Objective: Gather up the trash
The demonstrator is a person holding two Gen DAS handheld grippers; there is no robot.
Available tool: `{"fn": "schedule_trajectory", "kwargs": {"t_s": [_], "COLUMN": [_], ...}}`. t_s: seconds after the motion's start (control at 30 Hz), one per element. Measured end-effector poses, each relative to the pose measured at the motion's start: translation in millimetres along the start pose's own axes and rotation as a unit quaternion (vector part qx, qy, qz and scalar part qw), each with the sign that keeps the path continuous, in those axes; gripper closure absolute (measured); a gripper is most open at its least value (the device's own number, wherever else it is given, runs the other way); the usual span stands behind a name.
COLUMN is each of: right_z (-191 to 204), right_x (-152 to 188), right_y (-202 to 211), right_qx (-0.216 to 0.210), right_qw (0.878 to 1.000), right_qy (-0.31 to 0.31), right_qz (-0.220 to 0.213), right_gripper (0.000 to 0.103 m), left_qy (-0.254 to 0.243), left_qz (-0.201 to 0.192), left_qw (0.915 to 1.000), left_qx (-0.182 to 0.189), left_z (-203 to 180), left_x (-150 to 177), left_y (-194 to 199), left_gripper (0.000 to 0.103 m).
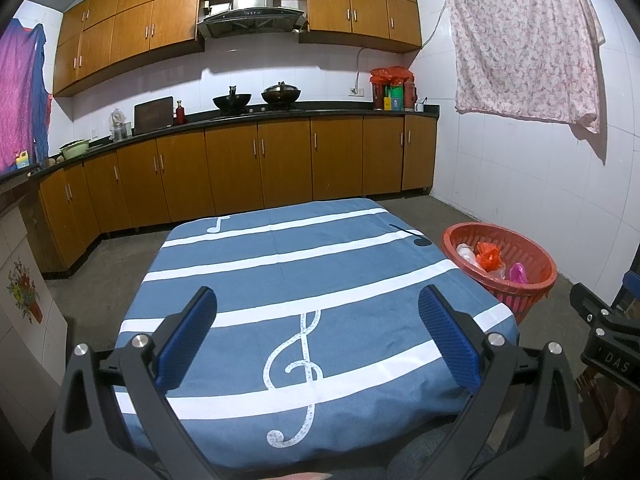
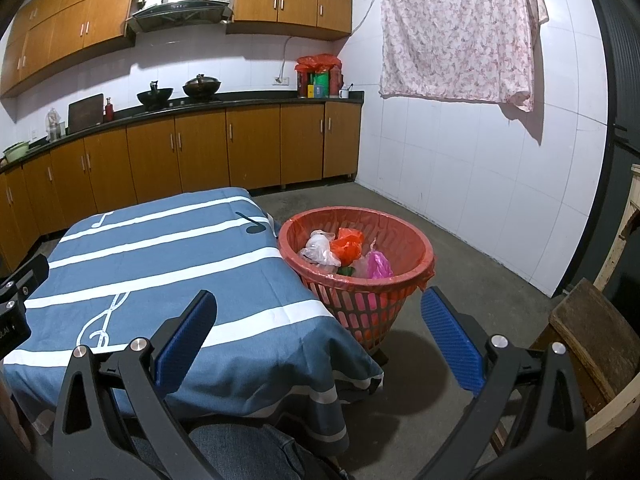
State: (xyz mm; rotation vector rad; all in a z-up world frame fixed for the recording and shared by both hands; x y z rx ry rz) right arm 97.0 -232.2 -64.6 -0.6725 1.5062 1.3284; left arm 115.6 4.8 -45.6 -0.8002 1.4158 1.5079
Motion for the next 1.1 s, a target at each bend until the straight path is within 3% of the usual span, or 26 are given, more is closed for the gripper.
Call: {"fn": "schedule_trajectory", "kwargs": {"t_s": [1.1], "right_z": [-2.5], "right_x": [1.7], "right_y": [1.9], "right_qx": [0.000], "right_qw": [1.000], "right_qy": [0.000], "right_qz": [0.003], "right_gripper": [0.002], "left_qy": [0.007], "left_qz": [0.011], "left_qw": [0.9999], "left_qx": [-0.001], "left_z": [-9.3], "left_x": [3.8], "left_y": [-2.0], "left_gripper": [0.004]}}
Point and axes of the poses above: each gripper's, at about its wrist camera, not at the fingertips, and y roughly against the way its jaws point, z to its left, x to its underside, the point moved 8 cm from there along -y, roughly the way its jaws point, and after that the axes turned 6 degrees about -y, right-handed, at the moved point
